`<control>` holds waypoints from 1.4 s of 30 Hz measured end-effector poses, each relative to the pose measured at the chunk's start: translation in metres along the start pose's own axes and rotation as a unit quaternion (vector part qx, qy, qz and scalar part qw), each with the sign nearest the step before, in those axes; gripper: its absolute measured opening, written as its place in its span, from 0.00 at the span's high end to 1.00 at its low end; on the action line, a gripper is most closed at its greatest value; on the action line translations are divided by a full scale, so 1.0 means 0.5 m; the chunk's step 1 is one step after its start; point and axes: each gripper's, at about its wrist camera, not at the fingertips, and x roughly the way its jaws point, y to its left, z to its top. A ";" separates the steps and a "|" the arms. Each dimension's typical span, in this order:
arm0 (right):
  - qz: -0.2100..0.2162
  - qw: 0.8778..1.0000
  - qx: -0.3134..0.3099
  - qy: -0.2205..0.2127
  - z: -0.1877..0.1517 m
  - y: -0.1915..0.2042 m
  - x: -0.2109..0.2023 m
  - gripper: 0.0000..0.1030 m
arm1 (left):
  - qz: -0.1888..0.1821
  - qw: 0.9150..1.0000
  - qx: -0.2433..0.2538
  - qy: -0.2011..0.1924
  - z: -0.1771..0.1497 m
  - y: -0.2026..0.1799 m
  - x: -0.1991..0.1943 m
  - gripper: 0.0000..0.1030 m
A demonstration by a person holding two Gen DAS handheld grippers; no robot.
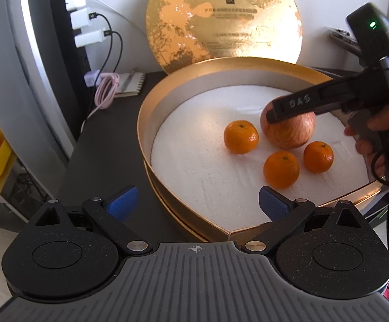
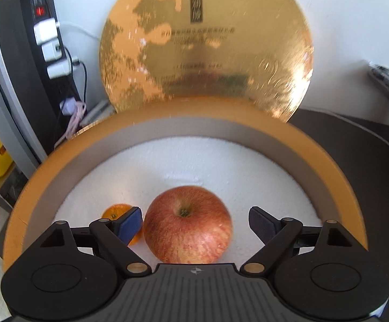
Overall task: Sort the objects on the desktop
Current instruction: 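Lower the apple onto the foam among the mandarins and open the right gripper, then withdraw the right gripper from the box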
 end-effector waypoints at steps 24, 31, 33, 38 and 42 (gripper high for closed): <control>-0.178 0.961 -0.105 -0.182 -0.021 -0.106 -0.547 0.08 | -0.121 0.989 0.078 -0.034 0.026 -0.218 -0.075 0.03; -0.098 0.959 -0.072 -0.256 -0.019 -0.087 -0.579 0.08 | -0.057 0.993 0.026 -0.097 0.074 -0.096 -0.151 0.03; -0.082 0.956 -0.073 -0.272 -0.012 -0.079 -0.582 0.07 | -0.028 0.992 0.007 -0.124 0.088 -0.045 -0.185 0.02; -0.041 0.957 -0.061 -0.280 -0.020 -0.062 -0.553 0.02 | 0.063 0.984 0.003 -0.169 0.091 0.035 -0.240 0.00; -0.017 0.967 -0.029 -0.251 -0.062 -0.054 -0.484 0.02 | 0.082 0.987 -0.005 -0.137 0.059 0.061 -0.212 0.00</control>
